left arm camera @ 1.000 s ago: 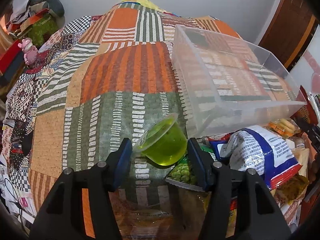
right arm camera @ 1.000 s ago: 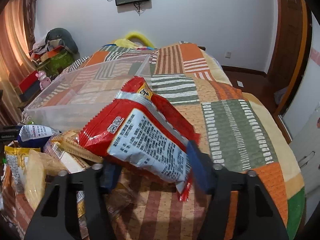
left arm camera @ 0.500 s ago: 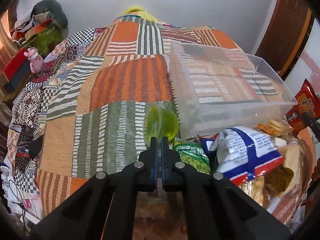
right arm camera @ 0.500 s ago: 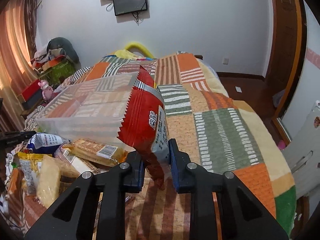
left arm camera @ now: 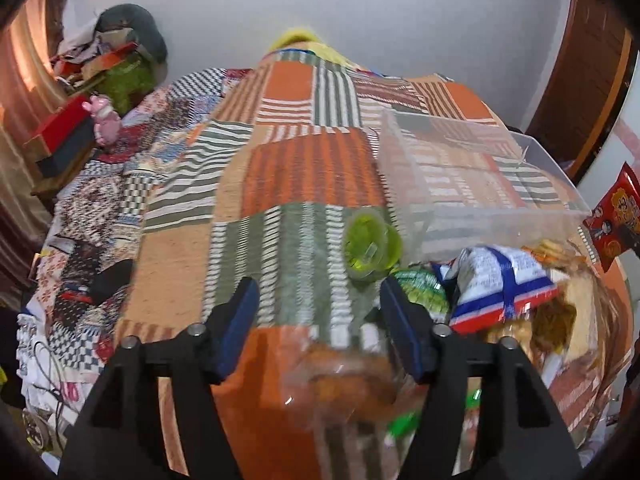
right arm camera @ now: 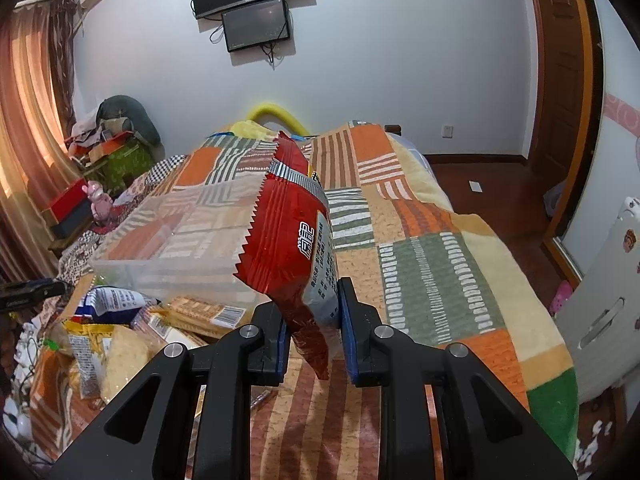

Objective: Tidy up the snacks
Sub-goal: 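Carry both bags over the clear box and open both tools to drop them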

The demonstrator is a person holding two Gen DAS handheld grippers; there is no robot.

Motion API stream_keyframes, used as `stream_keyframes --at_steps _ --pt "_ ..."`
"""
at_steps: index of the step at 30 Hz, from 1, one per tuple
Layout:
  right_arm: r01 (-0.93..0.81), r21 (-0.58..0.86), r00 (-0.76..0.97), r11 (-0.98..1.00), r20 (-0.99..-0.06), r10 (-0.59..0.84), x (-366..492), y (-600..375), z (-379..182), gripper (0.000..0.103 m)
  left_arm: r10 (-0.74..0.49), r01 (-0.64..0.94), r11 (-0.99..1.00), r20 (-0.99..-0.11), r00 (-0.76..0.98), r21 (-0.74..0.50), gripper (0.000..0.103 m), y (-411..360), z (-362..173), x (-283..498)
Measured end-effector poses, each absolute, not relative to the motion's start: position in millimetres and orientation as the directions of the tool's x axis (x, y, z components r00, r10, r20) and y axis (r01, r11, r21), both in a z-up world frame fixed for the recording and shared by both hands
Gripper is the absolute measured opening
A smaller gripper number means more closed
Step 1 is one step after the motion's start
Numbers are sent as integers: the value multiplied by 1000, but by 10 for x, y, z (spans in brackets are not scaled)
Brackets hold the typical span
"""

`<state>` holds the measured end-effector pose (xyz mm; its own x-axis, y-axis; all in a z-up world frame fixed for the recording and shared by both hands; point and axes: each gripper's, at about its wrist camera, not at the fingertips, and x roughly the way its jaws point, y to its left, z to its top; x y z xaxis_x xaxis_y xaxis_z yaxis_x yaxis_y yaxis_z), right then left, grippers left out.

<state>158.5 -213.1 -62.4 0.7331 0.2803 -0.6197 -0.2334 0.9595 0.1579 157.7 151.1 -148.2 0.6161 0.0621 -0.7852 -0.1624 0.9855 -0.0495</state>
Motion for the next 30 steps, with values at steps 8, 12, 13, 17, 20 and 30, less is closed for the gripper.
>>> stream_keyframes --at_steps 8,12,13,17,20,30 --pt "-258 179 727 950 -611 312 1523 -2055 -618 20 -5 -208 968 -835 550 -142 80 1579 -1842 1335" --pt "-268 179 729 947 -605 320 1484 -2043 -586 20 -48 -200 963 -847 530 -180 82 1501 -1961 1396" --pt "-269 178 730 947 -604 321 1467 -2035 -579 19 -41 -199 965 -850 525 -170 82 1473 -1992 1398" --pt "-277 171 734 946 -598 323 1431 -2018 -557 20 -51 -200 962 -839 542 -187 71 1469 -2077 1391" --pt "-282 165 733 945 -598 323 1427 -1993 -546 20 -33 -193 967 -830 557 -168 53 1428 -2064 1363" --pt "-321 165 765 932 -535 359 1477 -1906 -344 20 54 -202 973 -749 660 -108 52 1482 -1529 1361"
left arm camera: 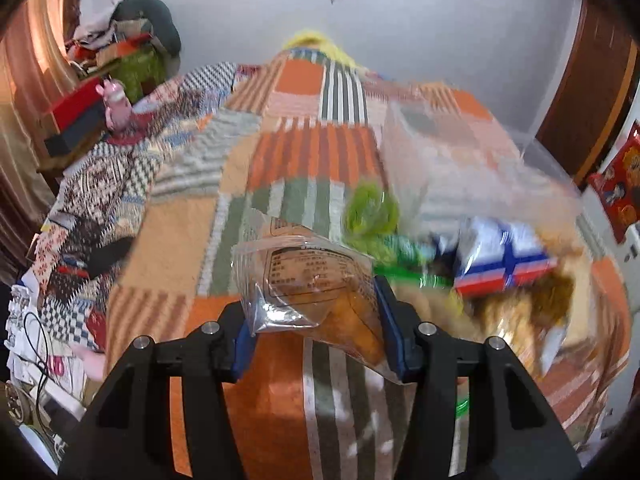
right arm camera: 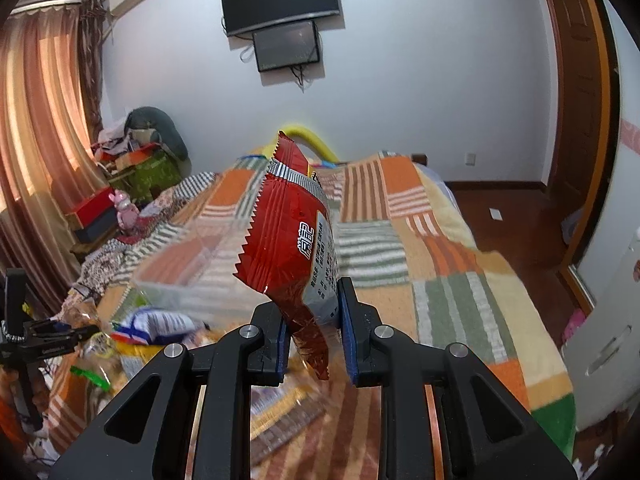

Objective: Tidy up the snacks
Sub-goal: 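Carry both bags over the clear box and open both tools to drop them, then grasp the green-edged pastry bag with the left tool while the right reaches the wafer pack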

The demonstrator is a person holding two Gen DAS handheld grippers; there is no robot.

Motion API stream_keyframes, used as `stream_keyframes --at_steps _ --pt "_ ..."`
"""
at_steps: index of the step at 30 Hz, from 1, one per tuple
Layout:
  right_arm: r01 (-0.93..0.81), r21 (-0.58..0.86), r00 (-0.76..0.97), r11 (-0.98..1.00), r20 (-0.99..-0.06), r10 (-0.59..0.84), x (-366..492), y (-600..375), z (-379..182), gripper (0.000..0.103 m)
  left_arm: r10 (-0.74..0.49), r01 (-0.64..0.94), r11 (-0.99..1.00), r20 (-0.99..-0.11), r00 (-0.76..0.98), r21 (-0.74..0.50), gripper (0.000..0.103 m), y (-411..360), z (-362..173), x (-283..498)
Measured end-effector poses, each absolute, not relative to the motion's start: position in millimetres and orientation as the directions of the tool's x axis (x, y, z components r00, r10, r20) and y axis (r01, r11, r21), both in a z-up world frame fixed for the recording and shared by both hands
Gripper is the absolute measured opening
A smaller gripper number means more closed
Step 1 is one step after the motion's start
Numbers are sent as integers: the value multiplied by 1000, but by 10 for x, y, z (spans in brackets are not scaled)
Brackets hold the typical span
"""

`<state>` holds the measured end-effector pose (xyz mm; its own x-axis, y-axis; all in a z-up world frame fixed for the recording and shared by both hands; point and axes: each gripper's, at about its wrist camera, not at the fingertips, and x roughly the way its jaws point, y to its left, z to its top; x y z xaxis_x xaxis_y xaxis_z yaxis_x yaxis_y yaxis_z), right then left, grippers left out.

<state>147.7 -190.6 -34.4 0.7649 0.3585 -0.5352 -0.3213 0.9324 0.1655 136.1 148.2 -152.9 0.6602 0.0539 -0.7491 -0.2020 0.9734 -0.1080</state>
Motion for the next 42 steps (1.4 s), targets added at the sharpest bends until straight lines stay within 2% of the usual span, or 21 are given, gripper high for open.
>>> stream_keyframes --at_steps 7,13,27,35,36,40,42 --pt "-363 164 778 917 -488 395 1625 -1739 -242 20 22 -128 985 -649 760 -117 52 1333 -1040 1628" --pt "-389 142 771 910 -492 406 1807 -1537 -283 19 -42 -43 992 -628 777 -120 52 1057 -951 1971" --pt "-392 80 700 916 -621 353 2195 -1274 -670 20 -109 37 992 -699 707 -117 53 573 -1174 2790" --pt "-440 74 661 895 -649 378 2161 -1173 -698 21 -112 40 993 -725 680 -115 58 515 -1264 2909" --pt "-447 73 657 892 -650 382 2147 -1172 -682 22 -116 41 992 -723 681 -120 59 516 -1255 2900" --pt "-453 85 658 887 -639 397 2095 -1212 -597 40 -125 43 990 -705 698 -133 61 532 -1155 2790" --pt "-456 85 662 886 -632 402 2050 -1236 -551 41 -118 45 991 -696 708 -123 61 536 -1096 2715"
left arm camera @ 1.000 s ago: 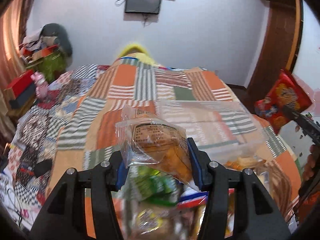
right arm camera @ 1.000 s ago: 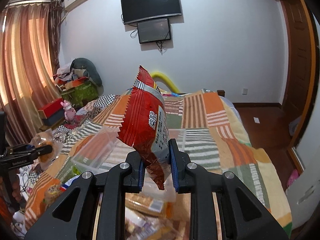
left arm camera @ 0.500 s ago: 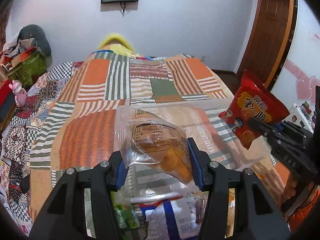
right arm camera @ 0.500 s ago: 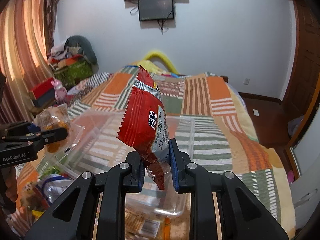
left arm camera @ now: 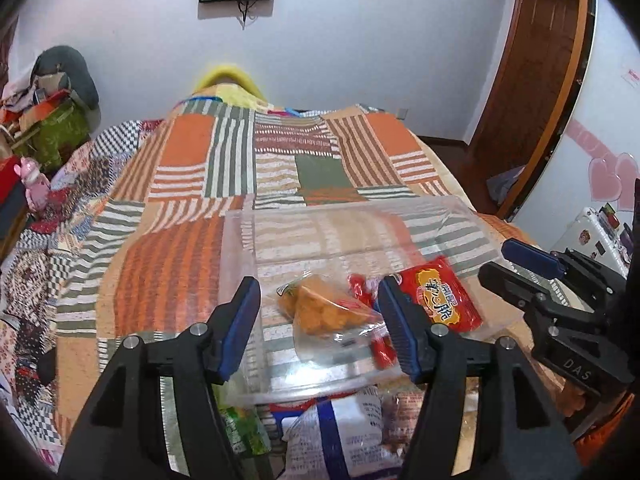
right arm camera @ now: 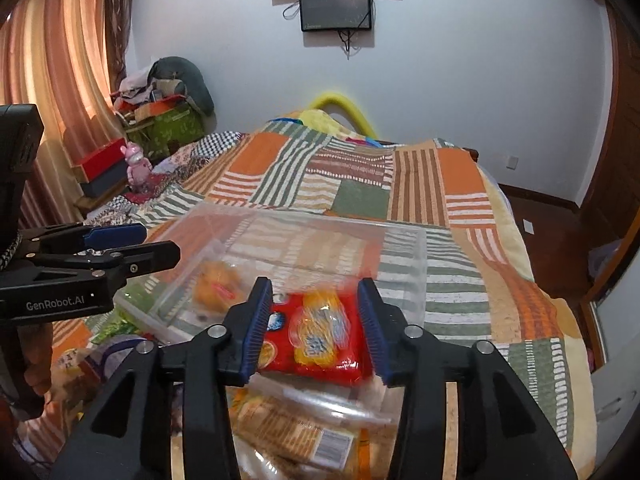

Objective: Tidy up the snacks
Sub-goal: 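Grasp the green-edged pastry bag with the left tool while the right reaches the wafer pack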

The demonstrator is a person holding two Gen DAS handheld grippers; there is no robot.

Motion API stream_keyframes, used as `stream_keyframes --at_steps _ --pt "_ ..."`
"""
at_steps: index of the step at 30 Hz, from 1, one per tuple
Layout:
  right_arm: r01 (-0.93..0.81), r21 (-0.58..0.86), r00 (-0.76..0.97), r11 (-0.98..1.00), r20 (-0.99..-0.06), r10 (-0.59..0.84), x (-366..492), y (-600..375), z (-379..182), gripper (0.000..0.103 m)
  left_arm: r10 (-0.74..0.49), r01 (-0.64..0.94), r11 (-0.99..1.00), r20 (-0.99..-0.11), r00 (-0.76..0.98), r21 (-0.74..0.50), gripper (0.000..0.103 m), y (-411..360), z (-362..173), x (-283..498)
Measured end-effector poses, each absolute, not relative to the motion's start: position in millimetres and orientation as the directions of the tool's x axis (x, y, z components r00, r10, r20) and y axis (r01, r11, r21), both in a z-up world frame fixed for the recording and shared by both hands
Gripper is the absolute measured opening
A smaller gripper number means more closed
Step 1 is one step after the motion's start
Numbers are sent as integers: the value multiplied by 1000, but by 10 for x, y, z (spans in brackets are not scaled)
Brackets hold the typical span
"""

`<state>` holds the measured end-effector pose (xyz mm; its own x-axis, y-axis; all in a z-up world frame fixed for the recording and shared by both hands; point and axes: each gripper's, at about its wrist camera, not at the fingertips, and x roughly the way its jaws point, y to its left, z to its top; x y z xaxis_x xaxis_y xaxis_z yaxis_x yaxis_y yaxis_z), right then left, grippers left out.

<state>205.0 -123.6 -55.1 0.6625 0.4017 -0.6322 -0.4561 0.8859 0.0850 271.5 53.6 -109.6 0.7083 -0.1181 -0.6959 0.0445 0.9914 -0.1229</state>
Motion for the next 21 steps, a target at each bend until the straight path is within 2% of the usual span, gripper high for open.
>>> stream_keyframes --at_steps 9,13,21 --pt "-444 88 675 891 -621 398 1800 -1424 -412 50 -87 16 993 -655 751 -114 68 727 -842 2224" --pt "-422 79 680 903 -631 373 1658 -1511 -421 56 -60 -11 995 -662 747 -102 69 865 -843 2060" --pt "-380 111 652 918 -672 351 1498 -1626 -550 57 -18 -54 995 -700 714 -80 69 1086 -1021 1700"
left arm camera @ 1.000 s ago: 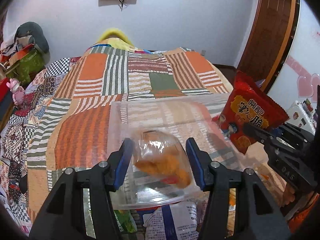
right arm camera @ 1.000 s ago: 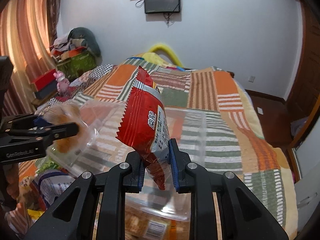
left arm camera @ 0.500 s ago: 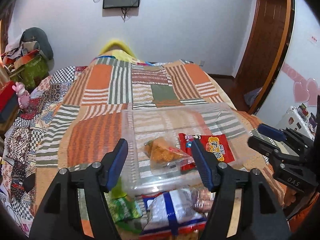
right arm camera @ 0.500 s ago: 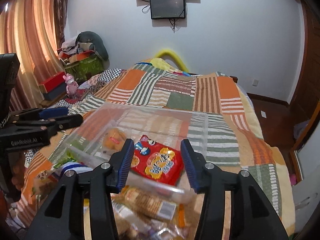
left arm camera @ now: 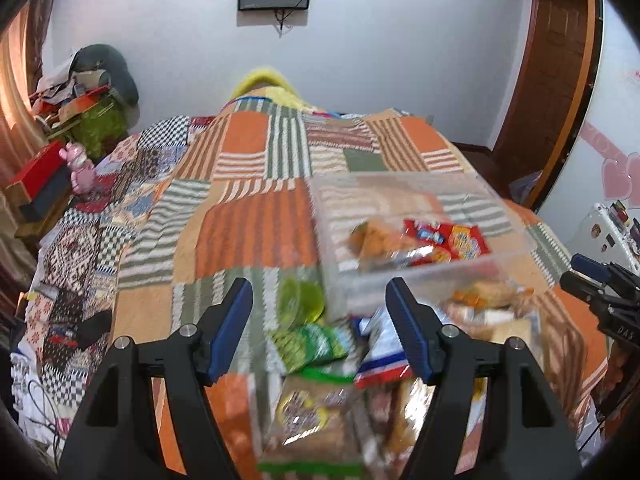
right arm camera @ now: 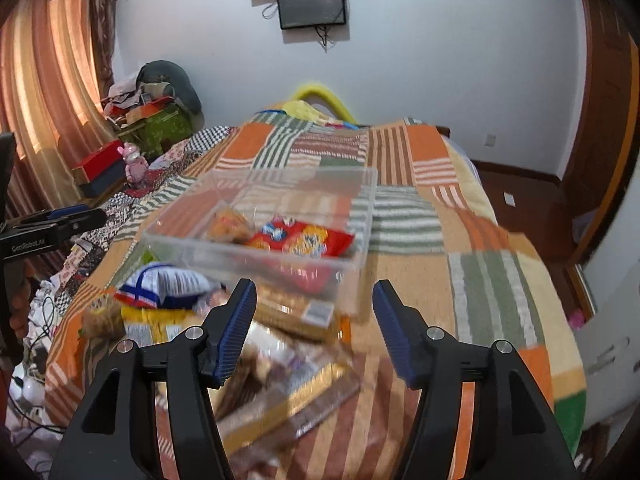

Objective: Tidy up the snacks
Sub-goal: 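Grasp the green-edged pastry bag with the left tool while the right reaches the wafer pack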

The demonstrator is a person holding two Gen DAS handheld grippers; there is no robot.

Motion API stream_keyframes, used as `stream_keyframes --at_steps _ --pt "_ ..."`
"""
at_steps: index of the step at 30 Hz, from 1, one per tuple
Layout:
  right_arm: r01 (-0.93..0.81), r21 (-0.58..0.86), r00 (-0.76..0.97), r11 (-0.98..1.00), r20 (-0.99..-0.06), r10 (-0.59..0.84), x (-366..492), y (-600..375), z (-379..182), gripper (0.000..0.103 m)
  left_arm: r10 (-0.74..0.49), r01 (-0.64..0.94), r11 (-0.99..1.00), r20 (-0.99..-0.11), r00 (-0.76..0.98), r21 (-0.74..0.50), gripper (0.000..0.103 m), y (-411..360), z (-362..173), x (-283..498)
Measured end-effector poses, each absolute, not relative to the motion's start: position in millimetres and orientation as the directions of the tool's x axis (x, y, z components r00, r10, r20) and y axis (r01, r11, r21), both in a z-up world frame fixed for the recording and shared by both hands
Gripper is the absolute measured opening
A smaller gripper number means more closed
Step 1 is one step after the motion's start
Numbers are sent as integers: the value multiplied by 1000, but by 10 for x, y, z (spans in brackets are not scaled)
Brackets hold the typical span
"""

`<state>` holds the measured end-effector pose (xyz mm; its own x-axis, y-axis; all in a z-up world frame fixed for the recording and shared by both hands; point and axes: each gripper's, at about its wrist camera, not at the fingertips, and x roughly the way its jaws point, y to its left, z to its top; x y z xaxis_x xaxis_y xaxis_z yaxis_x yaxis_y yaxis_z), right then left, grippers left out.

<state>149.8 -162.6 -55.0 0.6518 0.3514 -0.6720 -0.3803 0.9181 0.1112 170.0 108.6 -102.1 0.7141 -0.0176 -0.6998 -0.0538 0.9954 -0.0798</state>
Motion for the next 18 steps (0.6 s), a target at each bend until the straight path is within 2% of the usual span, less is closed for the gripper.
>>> stream_keyframes --at_steps 8,14,18 --pt "-364 123 580 923 -746 328 1372 -1598 -887 61 -20 -85 992 -766 643 -98 70 1247 -1412 1491" --pt "-391 121 523 912 -787 328 1274 -1539 -1064 61 -74 -61 989 -809 583 -135 70 1213 -1722 1400" --pt "-404 153 494 902 -793 356 1224 -1569 -1130 66 -100 -56 986 -829 550 -156 70 1163 -1873 1388"
